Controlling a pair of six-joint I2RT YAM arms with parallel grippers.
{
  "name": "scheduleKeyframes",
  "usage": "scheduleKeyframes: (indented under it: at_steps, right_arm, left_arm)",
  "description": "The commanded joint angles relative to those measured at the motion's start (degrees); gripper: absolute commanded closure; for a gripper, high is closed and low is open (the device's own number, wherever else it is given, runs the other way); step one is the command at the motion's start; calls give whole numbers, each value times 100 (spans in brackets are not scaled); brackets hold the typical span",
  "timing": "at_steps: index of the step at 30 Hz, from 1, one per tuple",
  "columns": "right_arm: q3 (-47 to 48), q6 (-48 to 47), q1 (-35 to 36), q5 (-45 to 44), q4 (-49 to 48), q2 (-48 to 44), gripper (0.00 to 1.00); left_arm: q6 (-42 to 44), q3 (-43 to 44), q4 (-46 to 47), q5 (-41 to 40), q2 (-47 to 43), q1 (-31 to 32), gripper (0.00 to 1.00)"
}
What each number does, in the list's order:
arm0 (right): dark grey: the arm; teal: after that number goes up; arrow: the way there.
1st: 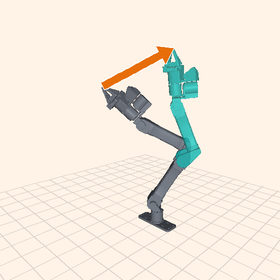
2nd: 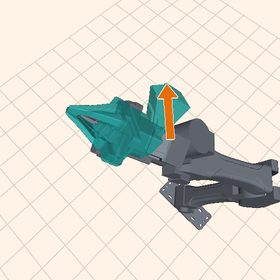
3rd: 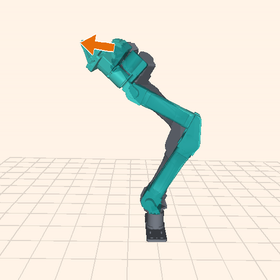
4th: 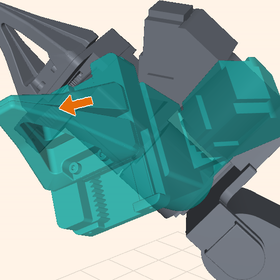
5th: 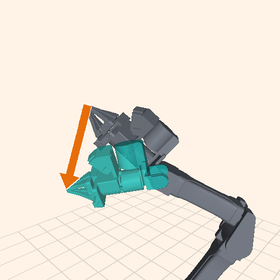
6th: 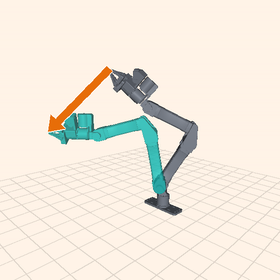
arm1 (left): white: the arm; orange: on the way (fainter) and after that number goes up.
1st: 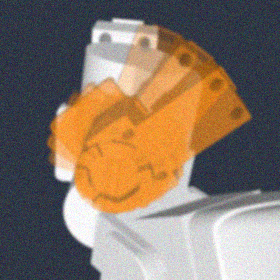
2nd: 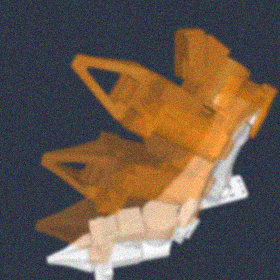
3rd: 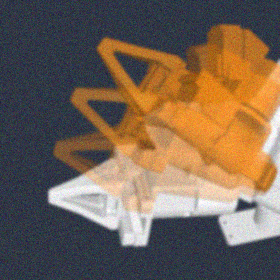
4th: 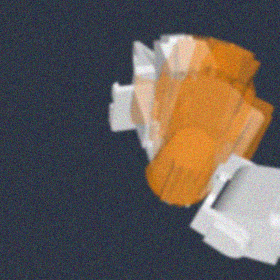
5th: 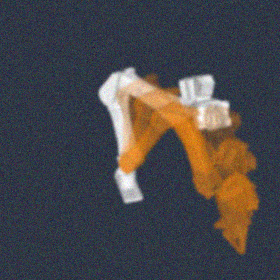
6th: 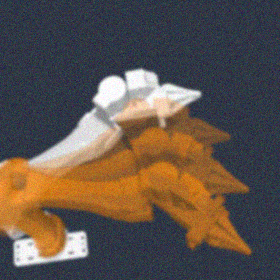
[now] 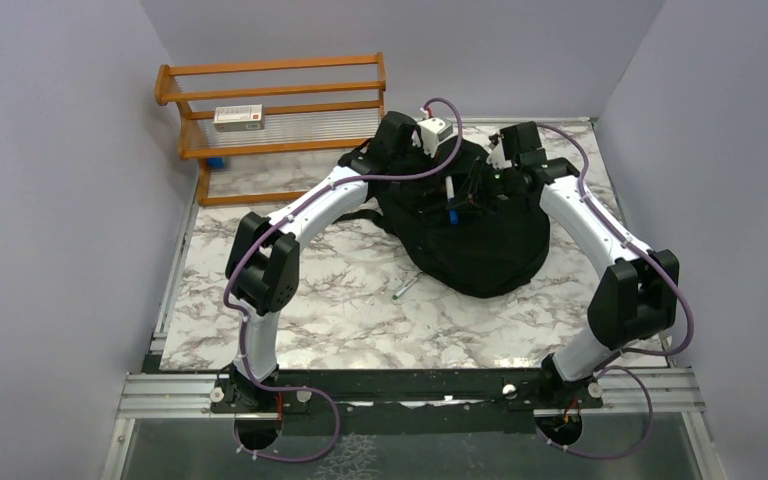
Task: Pack the student bag
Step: Place the stationery in the student bag.
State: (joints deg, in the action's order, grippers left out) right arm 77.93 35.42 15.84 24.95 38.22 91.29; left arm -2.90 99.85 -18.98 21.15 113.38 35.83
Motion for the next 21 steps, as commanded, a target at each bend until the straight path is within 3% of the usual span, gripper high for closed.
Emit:
scheduleKeyframes:
  at_steps: [1, 14, 21]
  right_arm:
    - [509, 88, -54, 74, -369, 240, 99]
    - [997, 174, -89, -56, -801, 925, 98]
    - [815, 620, -177, -70, -1452, 1109, 94]
  left_arm:
    - [97, -35, 116, -36, -394, 66, 100]
    - [114, -35, 114, 3, -399, 99, 100]
    - [127, -47, 114, 12, -405, 116, 100]
